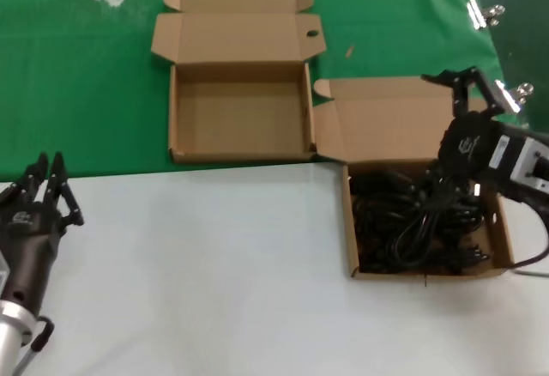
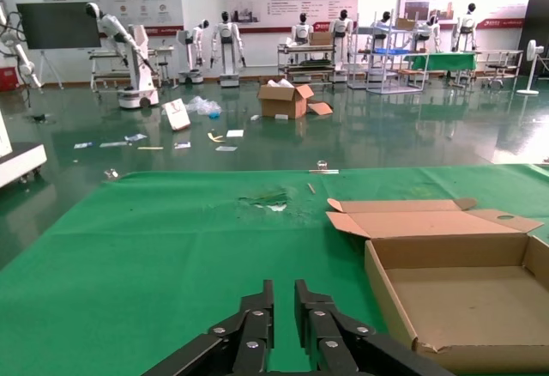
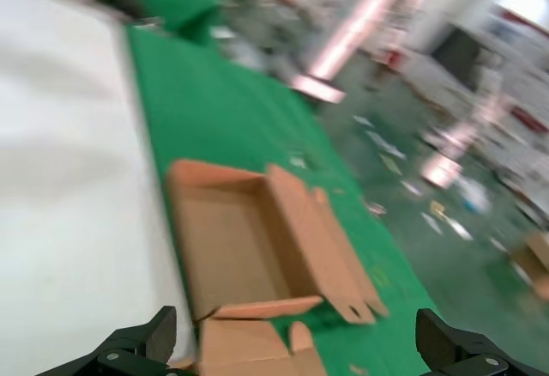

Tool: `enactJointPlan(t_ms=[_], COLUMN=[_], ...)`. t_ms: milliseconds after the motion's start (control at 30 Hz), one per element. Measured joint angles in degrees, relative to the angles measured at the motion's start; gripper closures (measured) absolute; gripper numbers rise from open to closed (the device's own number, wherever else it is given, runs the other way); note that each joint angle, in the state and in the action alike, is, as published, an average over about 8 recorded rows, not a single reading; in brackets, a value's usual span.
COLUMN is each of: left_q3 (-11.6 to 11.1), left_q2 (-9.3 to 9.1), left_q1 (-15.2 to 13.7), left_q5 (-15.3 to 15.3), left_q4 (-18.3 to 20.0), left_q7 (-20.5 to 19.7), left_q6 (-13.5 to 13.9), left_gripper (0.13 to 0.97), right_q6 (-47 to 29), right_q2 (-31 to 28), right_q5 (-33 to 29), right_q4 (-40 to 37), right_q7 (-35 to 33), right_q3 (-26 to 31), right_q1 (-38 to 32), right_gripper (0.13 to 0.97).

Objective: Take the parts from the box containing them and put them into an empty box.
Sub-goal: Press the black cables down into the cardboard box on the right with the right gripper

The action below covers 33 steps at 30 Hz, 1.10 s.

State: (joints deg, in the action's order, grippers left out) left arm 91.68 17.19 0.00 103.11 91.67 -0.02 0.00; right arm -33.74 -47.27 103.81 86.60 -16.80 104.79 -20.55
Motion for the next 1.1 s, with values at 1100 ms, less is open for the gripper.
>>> enactJointPlan(t_ms=[1100], left_q3=[0.00], left_q2=[0.00], left_q1=[0.00], left_q5=[0.01], left_q4=[0.00], left_q7=[0.00], left_q6=[0.00], left_gripper=[0.957], right_q6=[-40.59], right_q2=[5.09], right_q5=[-16.01], right_q4=[-39.40], right_q7=[-60.64], right_q3=[17.25], right_q1=[-35.96], right_gripper=[0.129])
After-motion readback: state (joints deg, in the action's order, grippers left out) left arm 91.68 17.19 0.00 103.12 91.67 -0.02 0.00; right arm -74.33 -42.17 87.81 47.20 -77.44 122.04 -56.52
